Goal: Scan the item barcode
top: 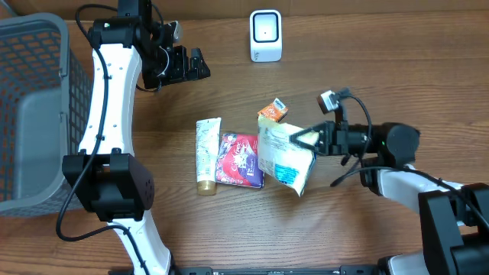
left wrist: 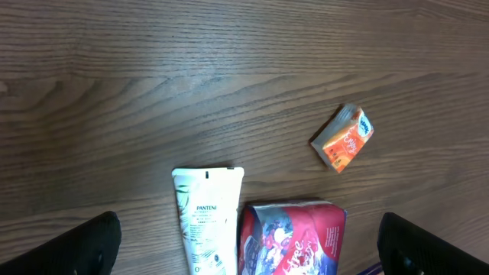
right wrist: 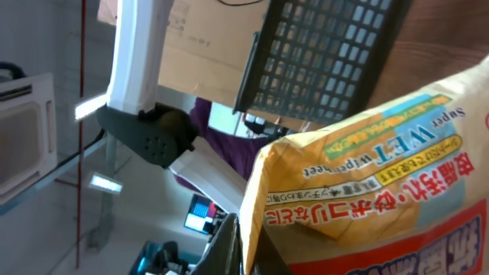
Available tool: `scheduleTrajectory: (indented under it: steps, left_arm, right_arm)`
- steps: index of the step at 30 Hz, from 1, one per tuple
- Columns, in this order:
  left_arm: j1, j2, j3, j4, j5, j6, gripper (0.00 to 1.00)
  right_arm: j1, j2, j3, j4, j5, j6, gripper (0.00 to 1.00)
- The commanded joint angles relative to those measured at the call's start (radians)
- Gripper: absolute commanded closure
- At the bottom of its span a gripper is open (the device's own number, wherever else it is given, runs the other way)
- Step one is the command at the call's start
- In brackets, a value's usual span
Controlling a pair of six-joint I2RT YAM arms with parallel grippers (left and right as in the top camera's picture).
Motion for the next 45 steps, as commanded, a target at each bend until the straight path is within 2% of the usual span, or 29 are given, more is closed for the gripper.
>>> scheduleTrajectory:
  steps: [1, 4, 6, 11, 15, 18, 21, 25, 27, 32, 36, 41, 45]
  left_arm:
    - [-0.003, -0.016, 0.016, 0.004, -0.006, 0.014, 0.0]
    - [-0.003, -0.016, 0.016, 0.008, -0.006, 0.014, 0.0]
    - [-0.003, -0.016, 0.016, 0.011, -0.006, 0.014, 0.0]
    - [-0.003, -0.016, 0.016, 0.01, -0.007, 0.015, 0.0]
    - [-0.003, -0.016, 0.016, 0.006, -0.009, 0.015, 0.0]
    - [-0.003, -0.016, 0.016, 0.008, -0.033, 0.015, 0.0]
    - [-0.003, -0.016, 0.015, 0.009, -0.037, 0.014, 0.0]
    - [-0.003, -0.016, 0.014, 0.008, -0.037, 0.014, 0.0]
    - [-0.003, -0.016, 0.014, 0.009, -0.037, 0.014, 0.0]
    - [-0.003, -0.016, 0.014, 0.008, -0.037, 0.014, 0.0]
    - [-0.003, -0.016, 0.014, 0.008, -0.036, 0.014, 0.0]
    - [-0.003, -0.016, 0.014, 0.008, -0.036, 0.014, 0.0]
    - [-0.003, -0.016, 0.014, 0.005, -0.036, 0.014, 0.0]
  right_arm:
    - [-0.005, -0.003, 0.017, -0.181, 0.032, -0.135, 0.96]
    - [0.004, -0.002, 0.017, -0.628, 0.111, -0.425, 0.96]
    - [0.018, 0.003, 0.017, -0.808, 0.177, -0.573, 0.96]
    - [0.01, 0.007, 0.018, -0.85, 0.172, -0.702, 0.96]
    - [-0.051, 0.007, 0.018, -0.958, 0.172, -0.8, 0.96]
    - [-0.106, 0.007, 0.019, -0.97, 0.152, -0.733, 0.96]
    - [-0.099, 0.007, 0.039, -0.762, 0.061, -0.554, 0.96]
    - [-0.039, 0.007, 0.104, -0.43, 0.053, -0.263, 0.96]
    - [-0.008, 0.007, 0.159, -0.396, 0.066, -0.201, 0.96]
    - [0.086, 0.008, 0.248, -0.525, 0.161, -0.203, 0.96]
    - [0.173, 0.008, 0.259, -0.532, 0.235, -0.208, 0.96]
    - [0.225, 0.008, 0.259, -0.569, 0.22, -0.214, 0.96]
    - [0.226, 0.013, 0.259, -0.857, 0.217, -0.446, 0.96]
